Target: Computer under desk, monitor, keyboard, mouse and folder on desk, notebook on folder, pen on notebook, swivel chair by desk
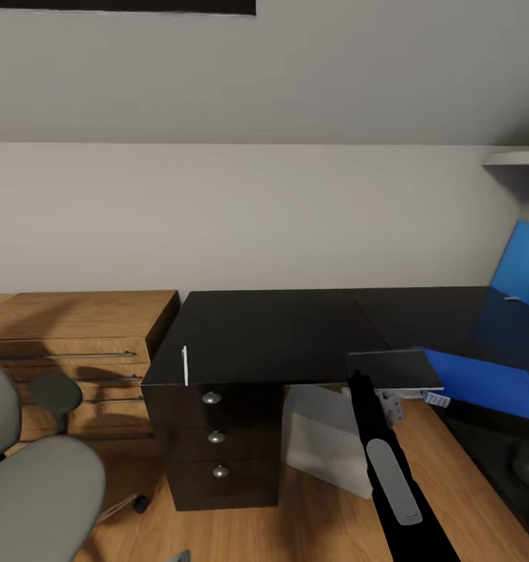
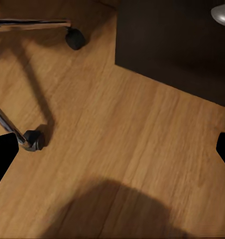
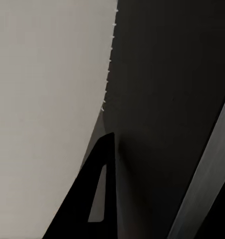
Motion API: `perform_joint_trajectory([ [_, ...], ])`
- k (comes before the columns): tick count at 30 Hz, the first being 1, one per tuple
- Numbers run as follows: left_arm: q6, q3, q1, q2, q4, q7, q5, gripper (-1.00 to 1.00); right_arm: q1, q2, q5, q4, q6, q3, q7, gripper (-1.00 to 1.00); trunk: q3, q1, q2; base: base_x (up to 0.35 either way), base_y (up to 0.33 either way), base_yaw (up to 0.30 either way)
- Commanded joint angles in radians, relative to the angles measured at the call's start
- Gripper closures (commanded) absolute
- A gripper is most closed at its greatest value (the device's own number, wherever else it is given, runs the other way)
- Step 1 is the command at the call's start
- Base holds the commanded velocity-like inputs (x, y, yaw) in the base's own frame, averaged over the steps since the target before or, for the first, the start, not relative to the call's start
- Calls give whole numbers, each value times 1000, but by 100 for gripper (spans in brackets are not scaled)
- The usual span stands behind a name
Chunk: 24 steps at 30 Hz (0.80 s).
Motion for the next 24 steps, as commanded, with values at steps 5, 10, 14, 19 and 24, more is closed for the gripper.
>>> perform_joint_trajectory([
  [5,-7,-4,0,1,15,4,10,-100,-1,1,-9,-3,-2,-7,-1,100,-1,0,0,0,0,-263],
  [10,-8,-4,0,1,19,4,10,-100,0,-1,-9,-7,2,-10,-1,100,-1,0,0,0,0,-264],
  [14,-8,-4,0,1,21,4,10,-100,0,-22,-9,-25,6,-11,-5,100,-1,0,0,0,0,-249],
  [19,-8,-4,0,1,21,4,10,-100,0,-47,-10,-38,38,-14,-32,100,-1,0,0,0,0,-190],
  [24,-8,-4,0,1,21,4,11,-100,0,-75,-11,-42,76,-36,-51,100,-3,0,0,0,0,-175],
])
